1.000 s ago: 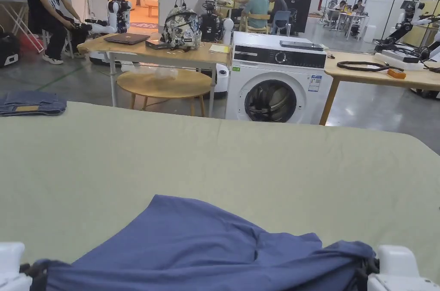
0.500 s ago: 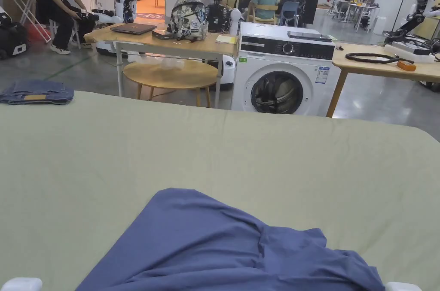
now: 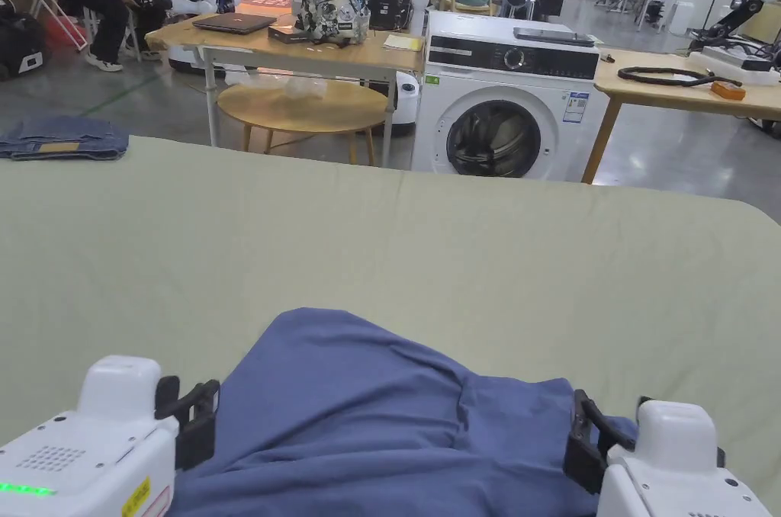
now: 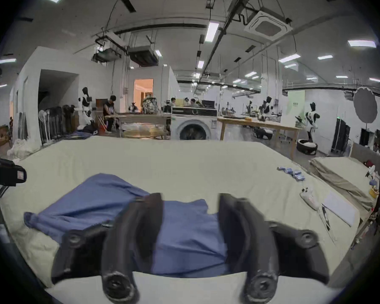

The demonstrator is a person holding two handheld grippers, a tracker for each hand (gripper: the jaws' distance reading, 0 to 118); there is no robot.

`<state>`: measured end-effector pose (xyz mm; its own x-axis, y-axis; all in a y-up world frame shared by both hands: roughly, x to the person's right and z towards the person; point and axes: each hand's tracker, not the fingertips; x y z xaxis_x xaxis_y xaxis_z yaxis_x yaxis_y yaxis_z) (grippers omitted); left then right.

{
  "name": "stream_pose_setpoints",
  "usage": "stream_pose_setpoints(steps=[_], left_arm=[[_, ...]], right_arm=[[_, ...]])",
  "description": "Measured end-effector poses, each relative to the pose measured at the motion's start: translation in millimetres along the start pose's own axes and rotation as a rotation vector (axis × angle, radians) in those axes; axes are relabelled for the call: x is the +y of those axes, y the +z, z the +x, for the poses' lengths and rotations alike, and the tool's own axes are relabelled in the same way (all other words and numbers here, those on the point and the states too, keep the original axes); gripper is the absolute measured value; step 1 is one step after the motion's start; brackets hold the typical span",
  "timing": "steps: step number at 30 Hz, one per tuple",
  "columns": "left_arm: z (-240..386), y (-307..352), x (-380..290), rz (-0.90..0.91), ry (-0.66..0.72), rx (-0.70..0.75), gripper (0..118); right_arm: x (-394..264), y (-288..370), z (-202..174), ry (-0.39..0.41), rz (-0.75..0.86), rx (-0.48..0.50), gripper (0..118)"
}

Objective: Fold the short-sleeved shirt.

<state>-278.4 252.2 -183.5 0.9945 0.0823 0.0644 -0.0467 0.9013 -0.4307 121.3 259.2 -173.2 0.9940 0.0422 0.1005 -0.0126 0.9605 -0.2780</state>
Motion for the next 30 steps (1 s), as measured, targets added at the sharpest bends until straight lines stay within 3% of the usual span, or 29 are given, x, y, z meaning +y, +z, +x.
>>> stream_pose_setpoints(steps=[2, 4, 14, 25, 26, 27, 28, 29, 30], left_arm=[[8, -4, 4, 0.015, -0.009, -0.005, 1], [15, -8, 6, 0.018, -0.016, 0.004, 0], [6, -19, -10, -0.115, 0.041, 0.013, 0], [-83, -15, -29, -0.362, 0.185, 0.123, 0], [-93, -13, -29, -0.372, 0.227, 0.122, 2], [-101, -11, -27, -0.387, 0.256, 0.130, 10], [-109, -9, -27, -0.392, 0.278, 0.141, 21], [-116, -8, -27, -0.399, 0.287, 0.162, 45], [-121, -7, -27, -0.413, 0.291, 0.171, 50]], right_arm=[[1, -2, -7, -0.006, 0.009, -0.003, 22], [2, -3, -11, -0.020, 0.016, -0.005, 0], [-5, -6, -9, -0.057, -0.030, 0.015, 0], [-20, -27, 4, -0.036, -0.140, 0.000, 0], [-21, -30, 5, -0.033, -0.148, -0.001, 0], [-22, -32, 5, -0.033, -0.157, 0.001, 0], [-23, -35, 5, -0.033, -0.168, 0.000, 0], [-24, -37, 4, -0.030, -0.176, -0.003, 0], [-25, -40, 3, -0.030, -0.182, -0.001, 0]])
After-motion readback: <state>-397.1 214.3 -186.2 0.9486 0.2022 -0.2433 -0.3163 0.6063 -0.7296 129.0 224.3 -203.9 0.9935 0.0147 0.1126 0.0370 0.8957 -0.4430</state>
